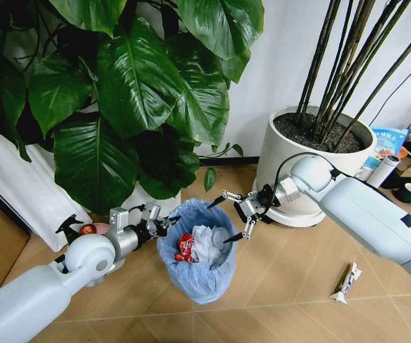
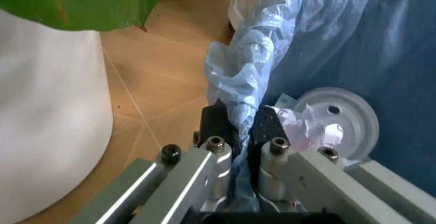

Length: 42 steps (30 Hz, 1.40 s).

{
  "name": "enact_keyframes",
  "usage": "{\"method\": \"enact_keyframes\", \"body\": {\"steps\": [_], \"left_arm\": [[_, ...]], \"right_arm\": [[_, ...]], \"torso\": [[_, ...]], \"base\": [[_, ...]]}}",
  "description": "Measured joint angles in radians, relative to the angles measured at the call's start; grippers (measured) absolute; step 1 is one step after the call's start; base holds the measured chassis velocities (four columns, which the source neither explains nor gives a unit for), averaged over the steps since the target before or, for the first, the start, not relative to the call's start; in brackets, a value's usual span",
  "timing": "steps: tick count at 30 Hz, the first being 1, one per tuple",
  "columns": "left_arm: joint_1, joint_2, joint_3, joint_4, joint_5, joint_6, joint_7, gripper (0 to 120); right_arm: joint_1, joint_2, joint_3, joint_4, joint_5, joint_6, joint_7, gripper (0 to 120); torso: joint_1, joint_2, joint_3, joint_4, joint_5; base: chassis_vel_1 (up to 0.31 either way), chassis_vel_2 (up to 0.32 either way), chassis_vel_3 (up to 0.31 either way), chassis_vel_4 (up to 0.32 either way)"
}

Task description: Pick up the trash bin and place the garbage on the floor into it.

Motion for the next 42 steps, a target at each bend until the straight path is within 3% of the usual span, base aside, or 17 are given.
{"method": "enact_keyframes", "body": {"steps": [6, 10, 13, 16, 19, 21, 22, 25, 26, 28, 32, 34, 42], "left_arm": [[0.0, 0.009, 0.006, -0.001, -0.002, 0.009, -0.004, 0], [0.019, 0.03, 0.006, -0.01, -0.002, 0.019, -0.012, 0], [0.043, 0.057, 0.003, -0.022, 0.001, 0.022, -0.013, 0], [0.053, 0.064, -0.008, -0.025, 0.002, 0.022, -0.015, 0], [0.054, 0.066, -0.016, -0.027, 0.002, 0.023, -0.016, 0], [0.053, 0.067, -0.029, -0.028, 0.002, 0.023, -0.019, 0], [0.053, 0.067, -0.029, -0.028, 0.002, 0.023, -0.019, 0], [0.066, 0.074, -0.051, -0.034, 0.002, 0.023, -0.02, 0], [0.066, 0.074, -0.051, -0.034, 0.002, 0.023, -0.02, 0], [0.083, 0.08, -0.068, -0.044, 0.008, 0.023, -0.019, 0], [0.093, 0.082, -0.085, -0.052, 0.009, 0.022, -0.019, 0], [0.098, 0.082, -0.097, -0.058, 0.01, 0.022, -0.022, 0], [0.121, 0.101, -0.11, -0.075, 0.012, 0.022, -0.025, 0]], "right_arm": [[-0.009, -0.006, 0.005, -0.014, 0.089, -0.03, 0.035, 100], [-0.087, -0.033, 0.064, -0.038, 0.206, -0.06, 0.105, 100], [-0.223, -0.111, 0.148, -0.034, 0.424, -0.086, 0.227, 100], [-0.309, -0.15, 0.222, -0.015, 0.518, -0.099, 0.317, 100], [-0.394, -0.165, 0.302, -0.003, 0.557, -0.101, 0.409, 100], [-0.545, -0.163, 0.427, 0.023, 0.581, -0.103, 0.547, 100], [-0.545, -0.163, 0.427, 0.023, 0.581, -0.103, 0.547, 100], [-0.72, -0.135, 0.574, 0.054, 0.575, -0.103, 0.689, 100], [-0.72, -0.135, 0.574, 0.054, 0.575, -0.103, 0.689, 100], [-0.864, -0.096, 0.706, 0.075, 0.545, -0.102, 0.83, 100], [-0.965, -0.048, 0.793, 0.08, 0.512, -0.101, 0.923, 100], [-1.06, 0.016, 0.879, 0.082, 0.463, -0.103, 1.009, 100], [-1.181, 0.139, 0.987, 0.039, 0.388, -0.124, 1.154, 100]], "torso": [[0.0, 0.0, 0.0, 0.0003, -0.0004], [0.0, 0.0, 0.0, 0.0004, -0.0004], [0.0, 0.0, 0.0, 0.0001, 0.0002], [0.0, 0.0, 0.0, -0.0005, -0.0003], [0.0, 0.0, 0.0, -0.0003, -0.0003], [0.0, 0.0, 0.0, 0.0004, -0.0001], [0.0, 0.0, 0.0, 0.0004, -0.0001], [0.0, 0.0, 0.0, 0.0002, 0.0007], [0.0, 0.0, 0.0, 0.0002, 0.0007], [0.0, 0.0, 0.0, 0.0001, -0.0006], [0.0, 0.0, 0.0, 0.0004, 0.0001], [0.0, 0.0, 0.0, 0.0001, -0.0002], [0.0, 0.0, 0.0, 0.0003, -0.0003]], "base": [[0.0, 0.0, 0.0, 0.0], [0.0, 0.0, 0.0, 0.0], [0.0, 0.0, 0.0, 0.0], [0.0, 0.0, 0.0, 0.0], [0.0, 0.0, 0.0, 0.0], [0.0, 0.0, 0.0, 0.0], [0.0, 0.0, 0.0, 0.0], [0.0, 0.0, 0.0, 0.0], [0.0, 0.0, 0.0, 0.0], [0.0, 0.0, 0.0, 0.0], [0.0, 0.0, 0.0, 0.0], [0.0, 0.0, 0.0, 0.0], [0.0, 0.0, 0.0, 0.0]]}}
